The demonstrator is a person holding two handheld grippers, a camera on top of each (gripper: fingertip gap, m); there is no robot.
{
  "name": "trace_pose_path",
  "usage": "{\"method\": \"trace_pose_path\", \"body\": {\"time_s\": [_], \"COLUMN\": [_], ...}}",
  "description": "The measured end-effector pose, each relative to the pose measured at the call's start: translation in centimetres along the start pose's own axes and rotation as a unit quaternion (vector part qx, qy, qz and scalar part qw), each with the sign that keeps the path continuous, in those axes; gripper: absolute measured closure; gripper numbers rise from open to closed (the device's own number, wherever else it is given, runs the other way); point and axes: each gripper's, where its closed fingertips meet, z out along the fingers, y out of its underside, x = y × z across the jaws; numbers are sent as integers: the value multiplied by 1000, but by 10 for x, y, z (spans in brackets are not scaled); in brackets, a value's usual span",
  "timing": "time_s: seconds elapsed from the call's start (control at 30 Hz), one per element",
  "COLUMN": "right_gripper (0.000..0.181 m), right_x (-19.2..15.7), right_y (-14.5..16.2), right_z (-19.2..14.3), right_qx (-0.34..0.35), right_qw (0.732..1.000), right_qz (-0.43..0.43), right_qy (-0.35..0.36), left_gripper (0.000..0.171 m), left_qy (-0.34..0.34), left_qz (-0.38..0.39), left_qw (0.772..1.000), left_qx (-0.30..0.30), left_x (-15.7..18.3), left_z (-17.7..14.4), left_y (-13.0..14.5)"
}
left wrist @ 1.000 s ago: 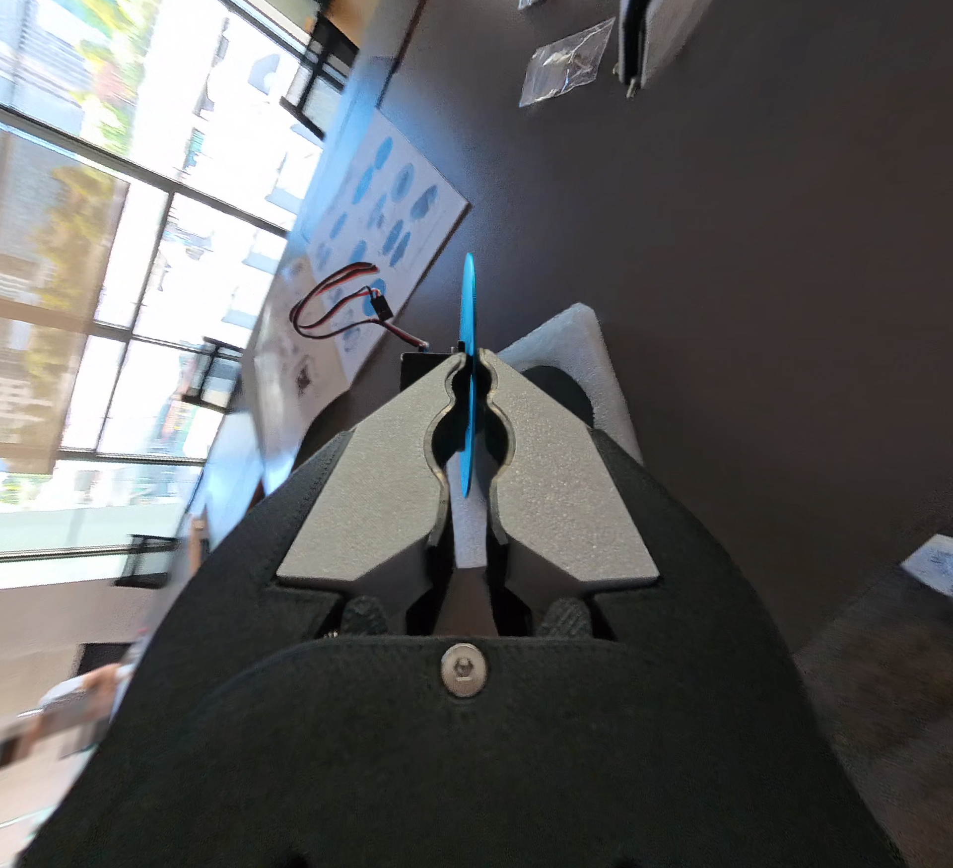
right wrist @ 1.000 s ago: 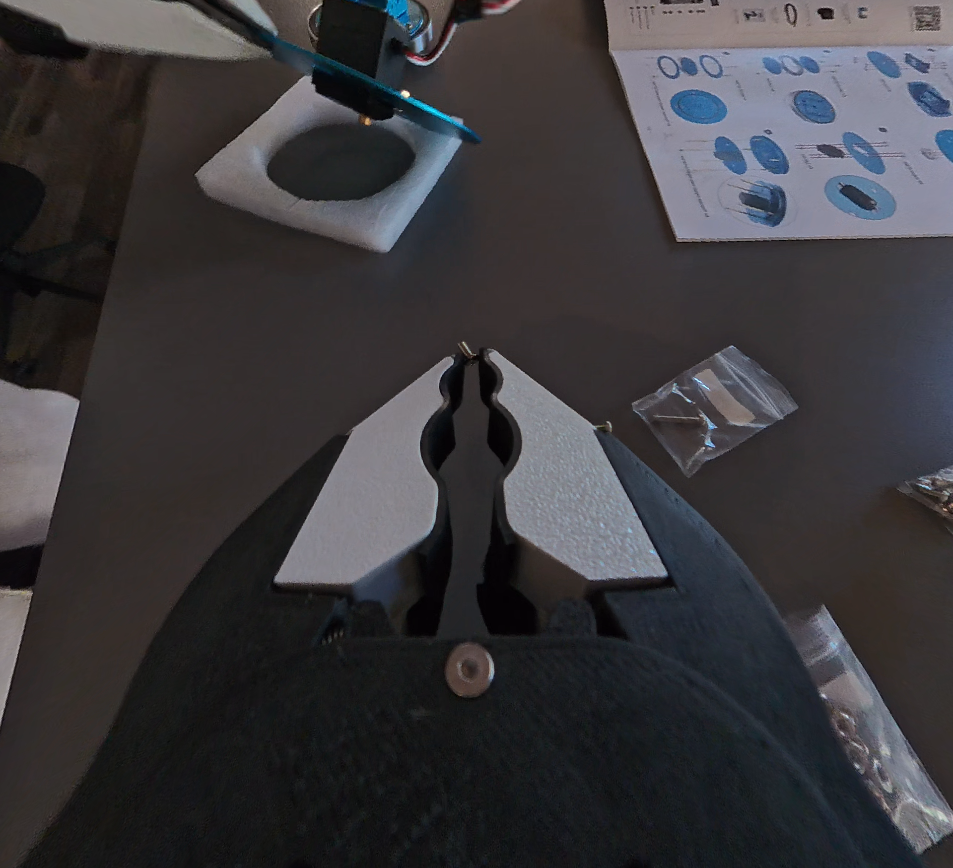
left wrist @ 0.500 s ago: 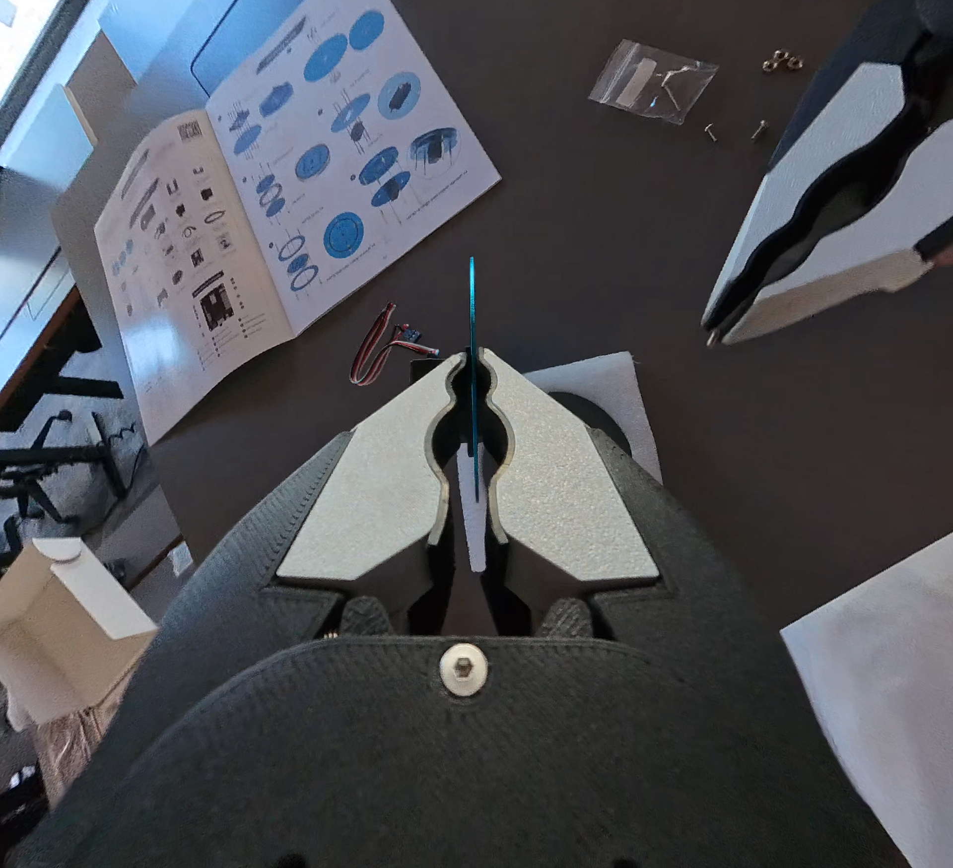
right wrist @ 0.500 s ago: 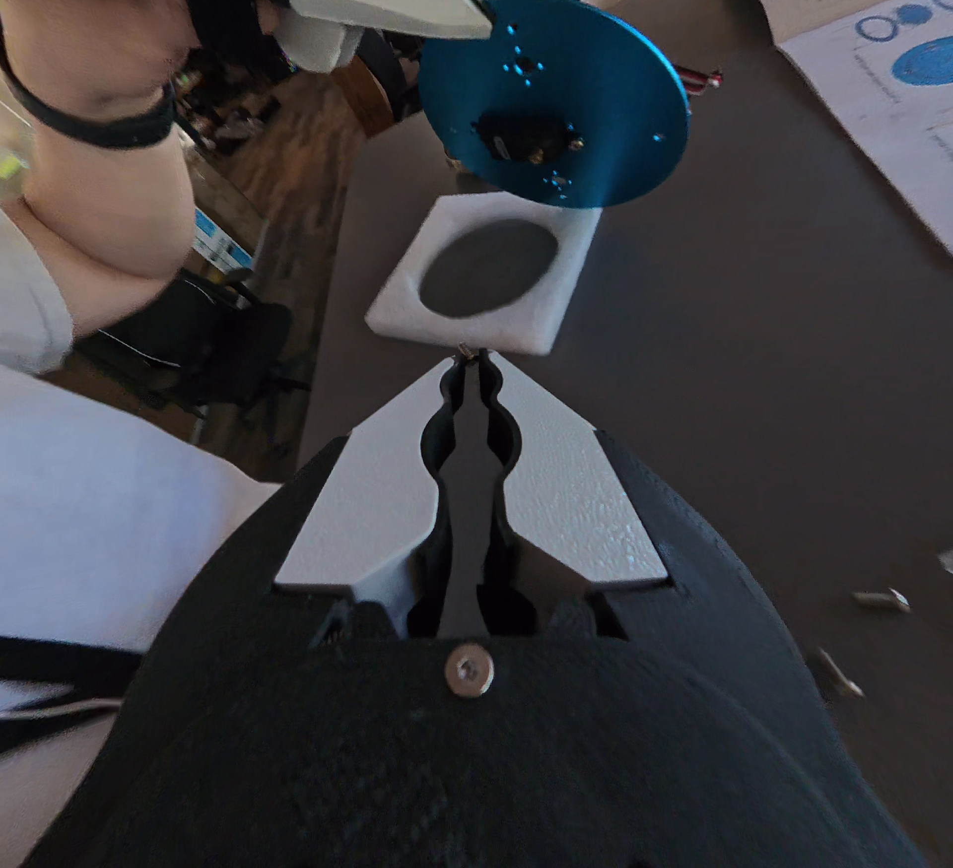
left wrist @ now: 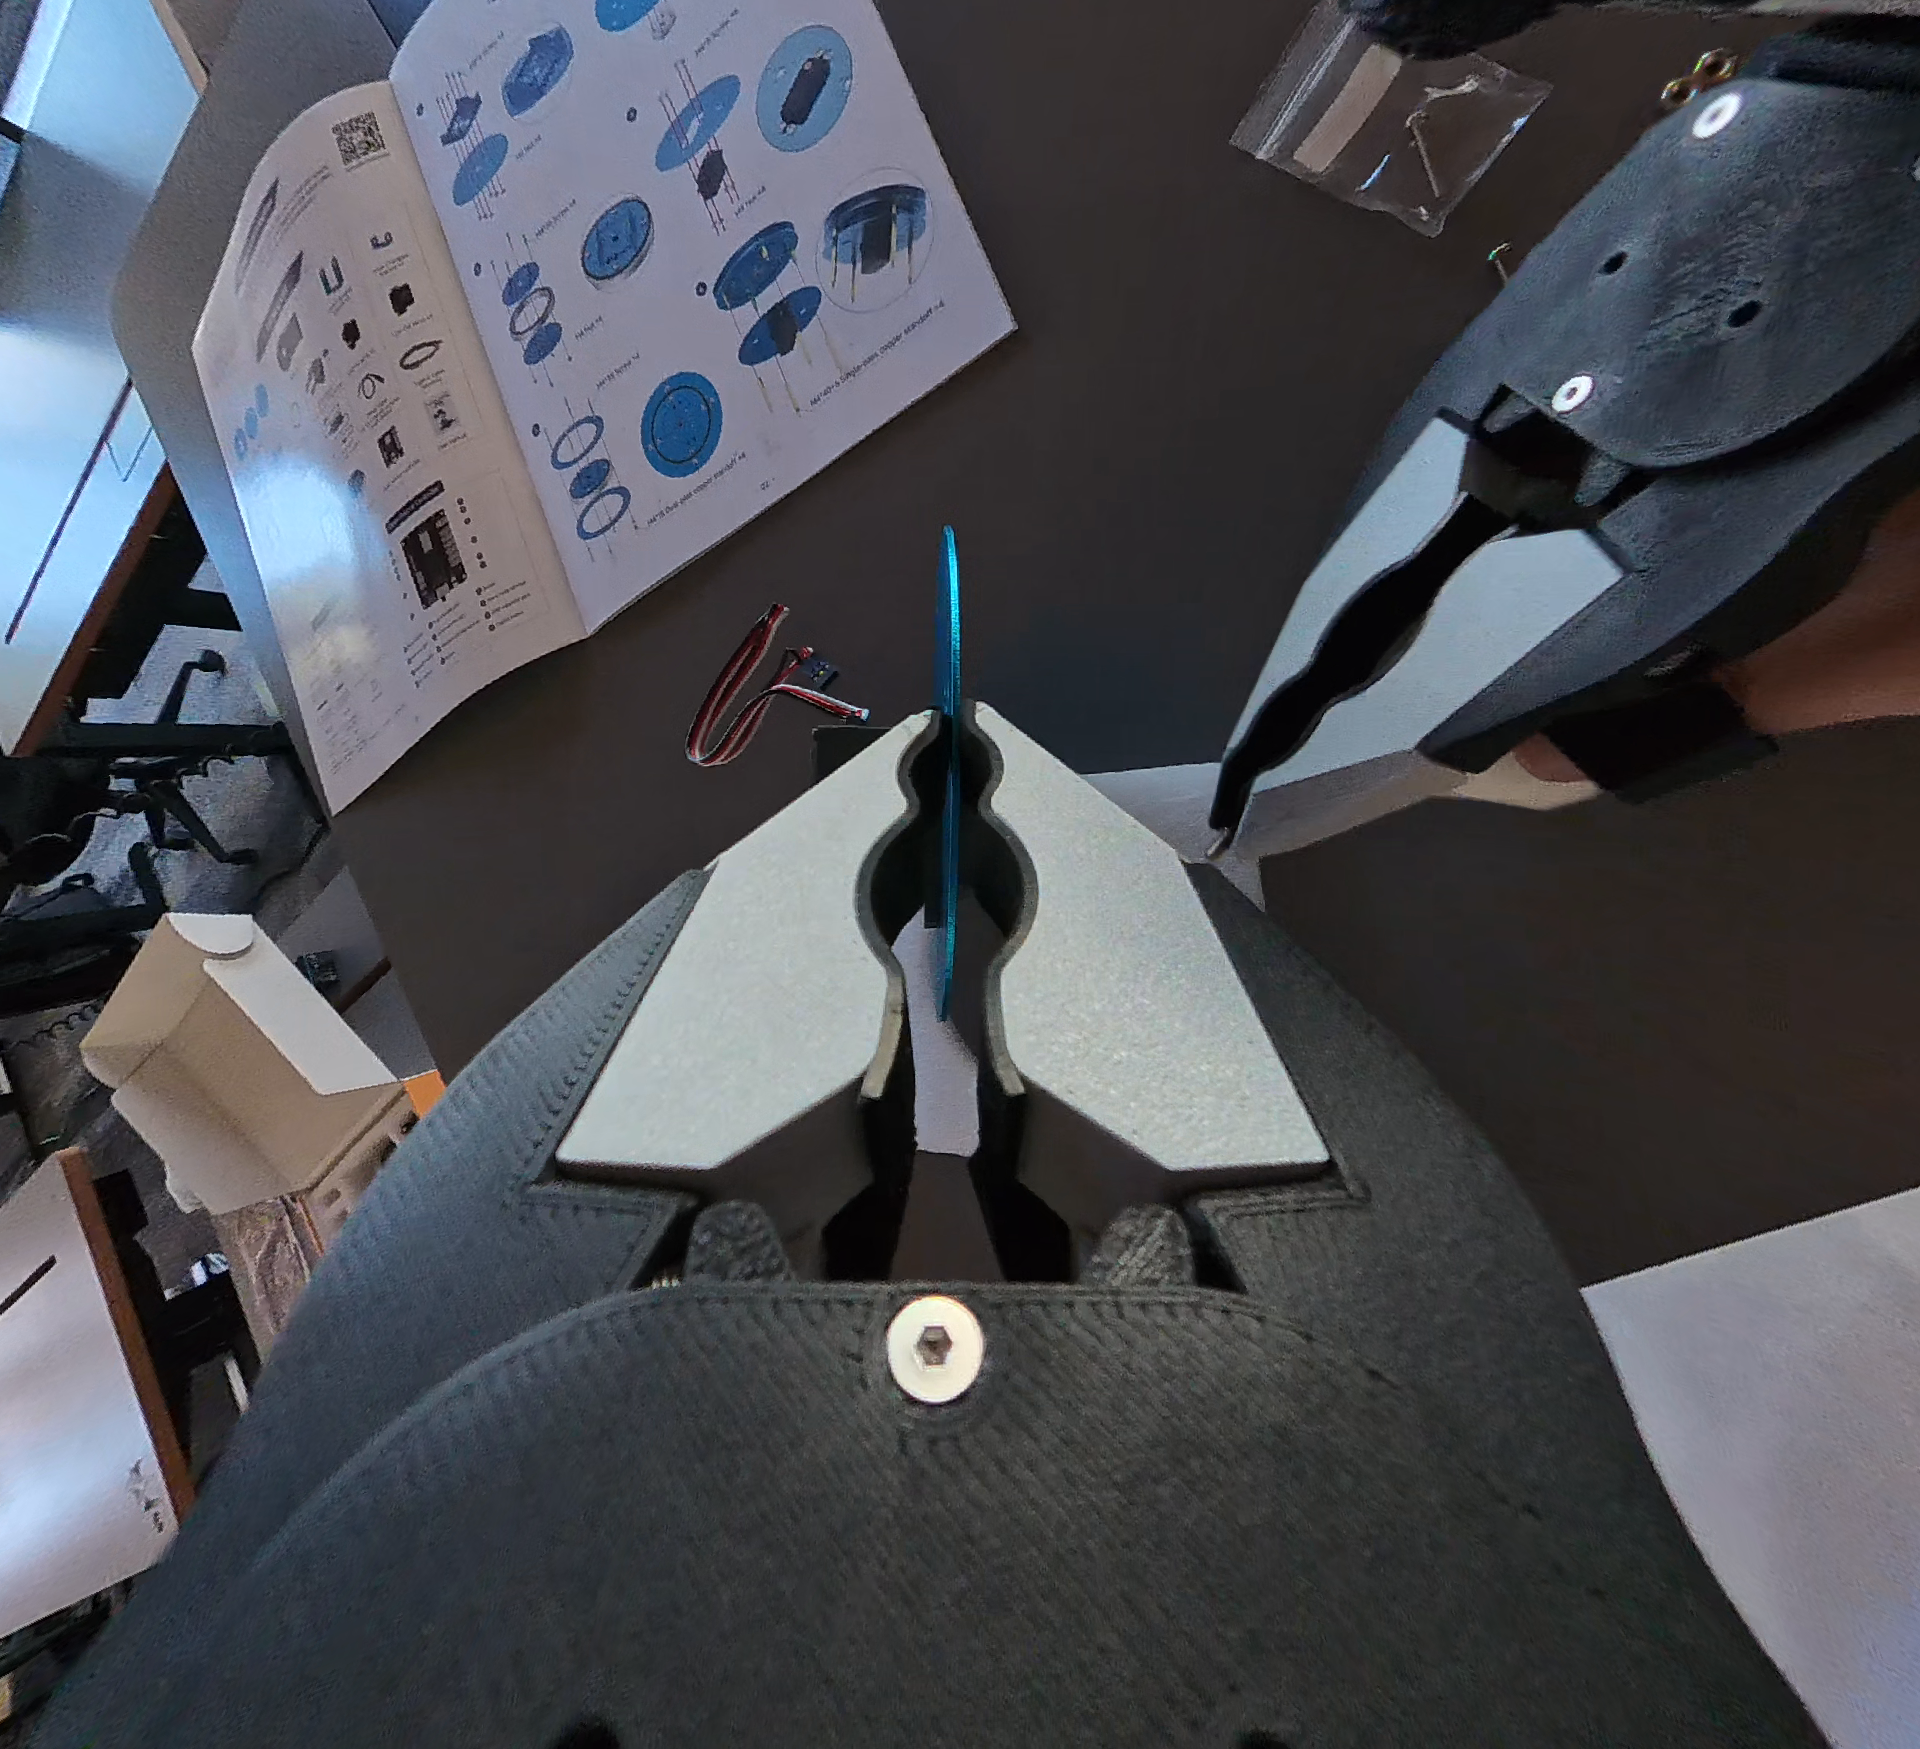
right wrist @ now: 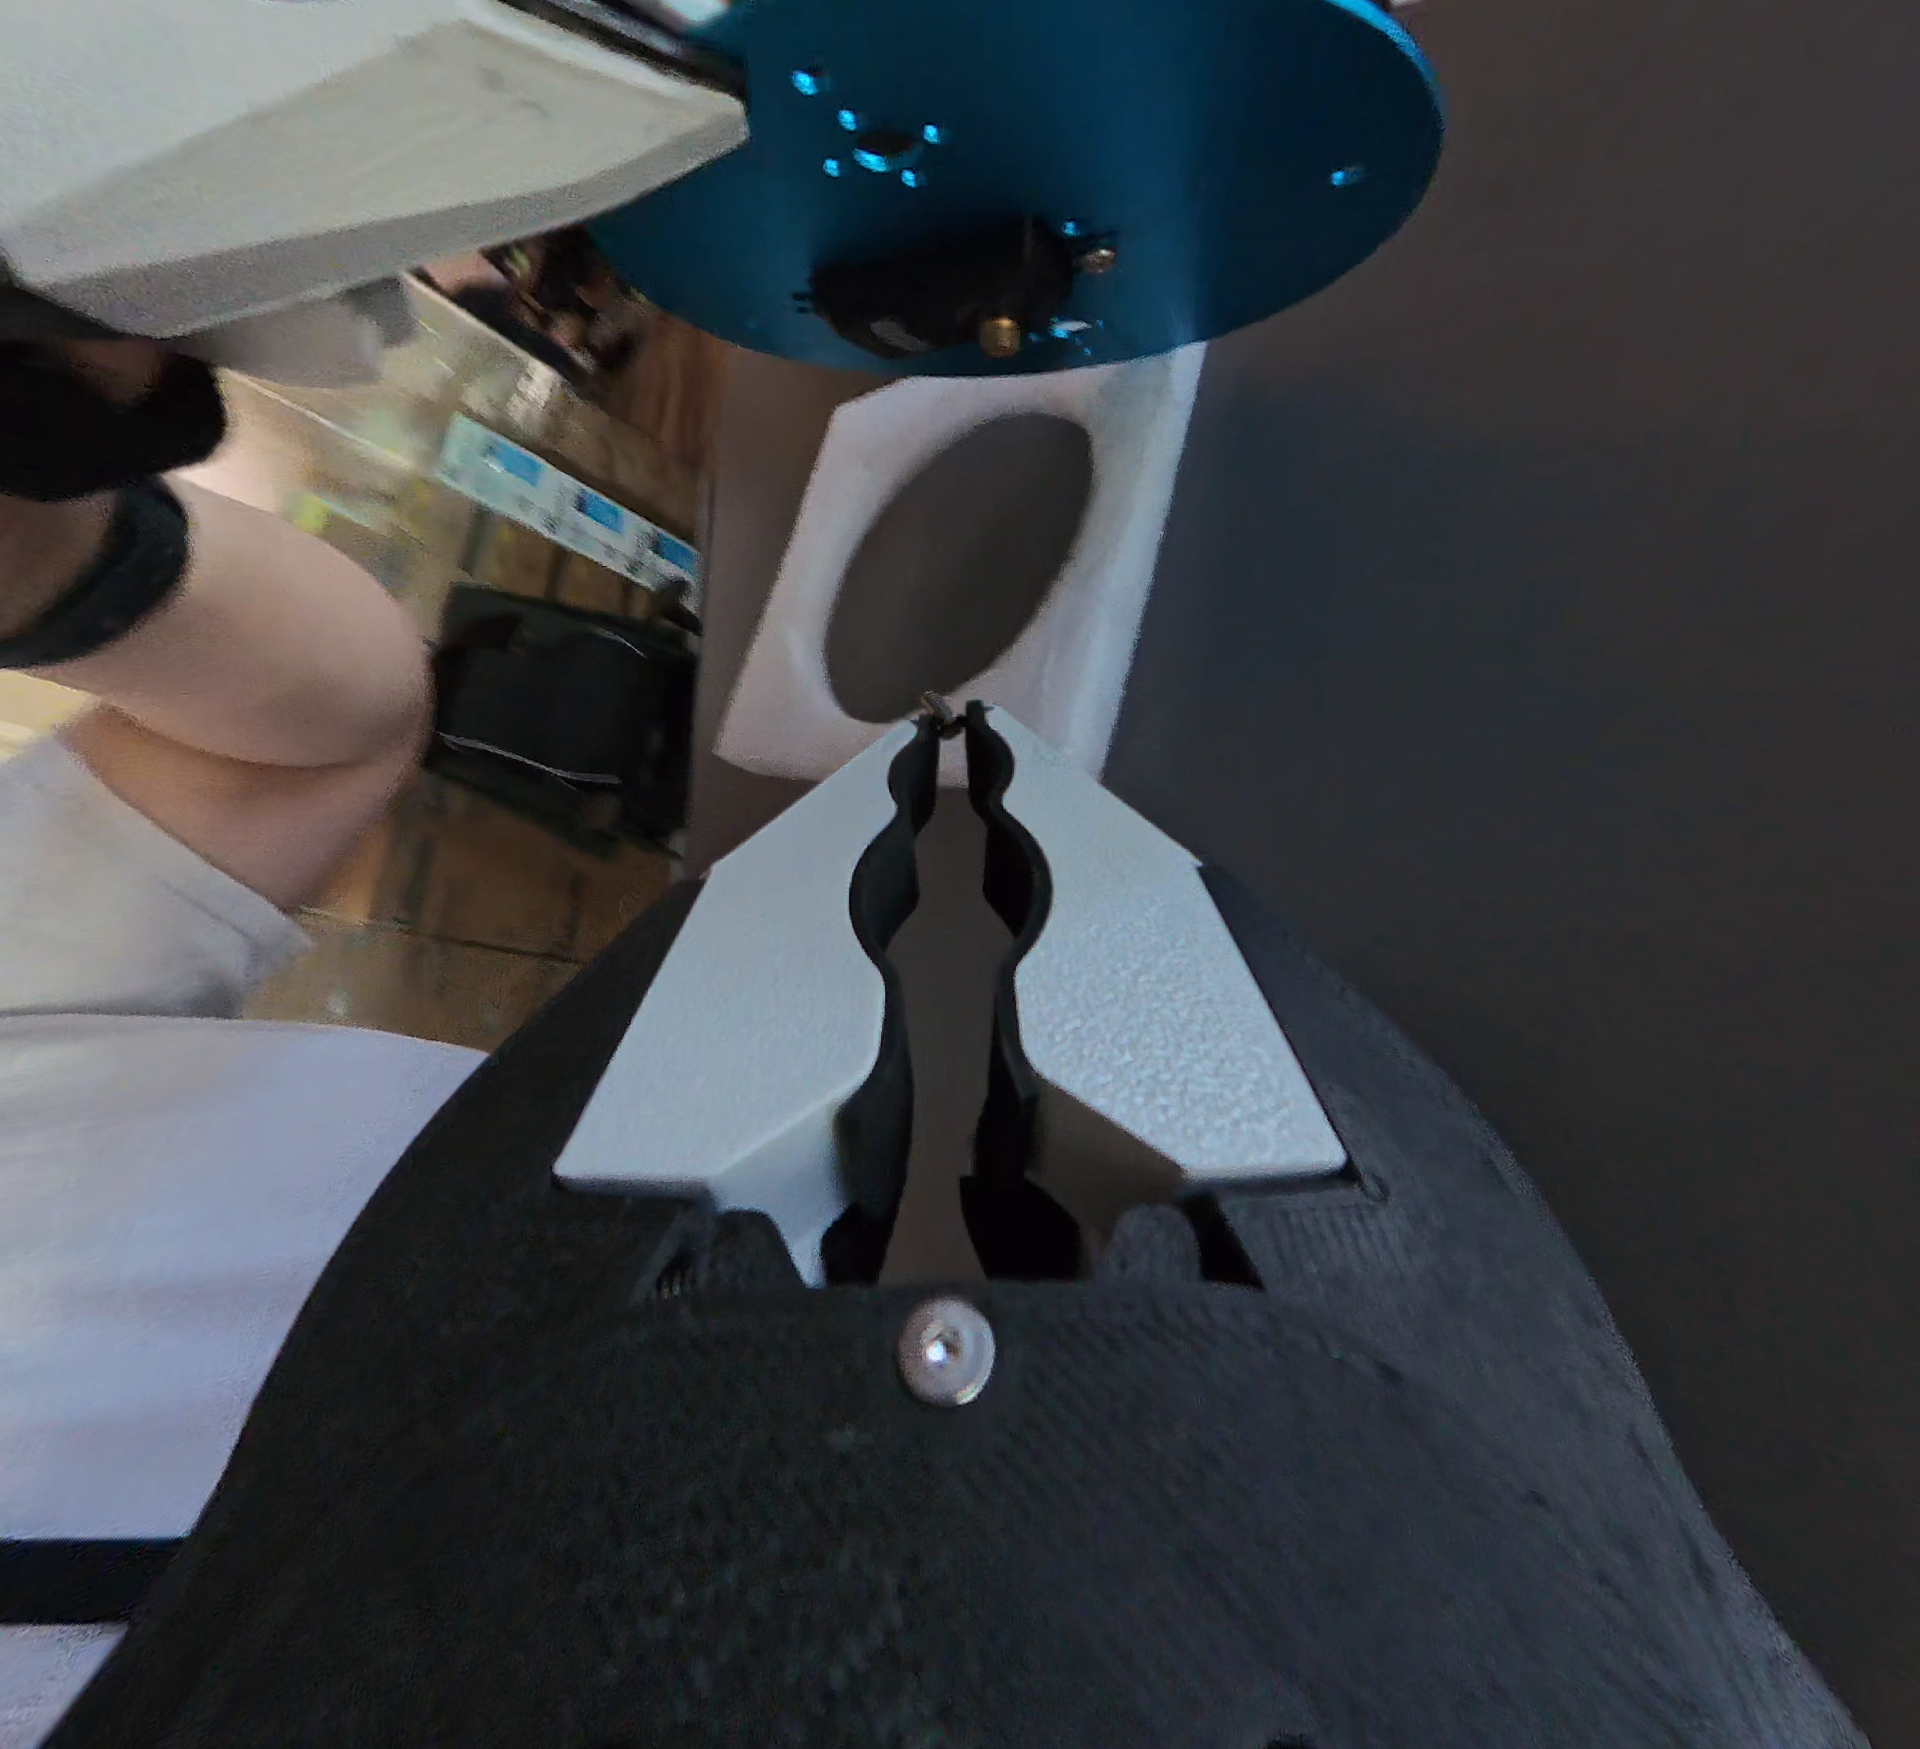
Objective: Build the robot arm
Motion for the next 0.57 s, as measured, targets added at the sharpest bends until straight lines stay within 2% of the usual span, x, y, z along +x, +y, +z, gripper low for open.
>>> {"method": "trace_pose_path", "body": {"time_s": [0.17, 0.27, 0.4, 0.5, 0.57], "right_gripper": [177, 177, 177, 176, 168], "right_x": [6, -6, 2, 3, 1], "right_y": [2, 1, 10, 8, 7], "right_z": [2, 7, 11, 9, 9], "right_qx": [-35, -42, -89, -94, -95], "right_qw": [999, 998, 987, 975, 965], "right_qz": [-29, -44, -133, -197, -241], "right_qy": [10, -33, 5, 31, 37], "left_gripper": [171, 170, 170, 169, 169], "left_qy": [0, -1, 2, 3, 5], "left_qz": [-7, -10, -17, -20, -23], "left_qw": [1000, 1000, 1000, 1000, 1000], "left_qx": [1, 0, 1, 2, 4], "left_x": [7, 10, 13, 13, 13], "left_z": [0, 1, 1, 2, 2], "left_y": [1, 1, 1, 0, 0]}}
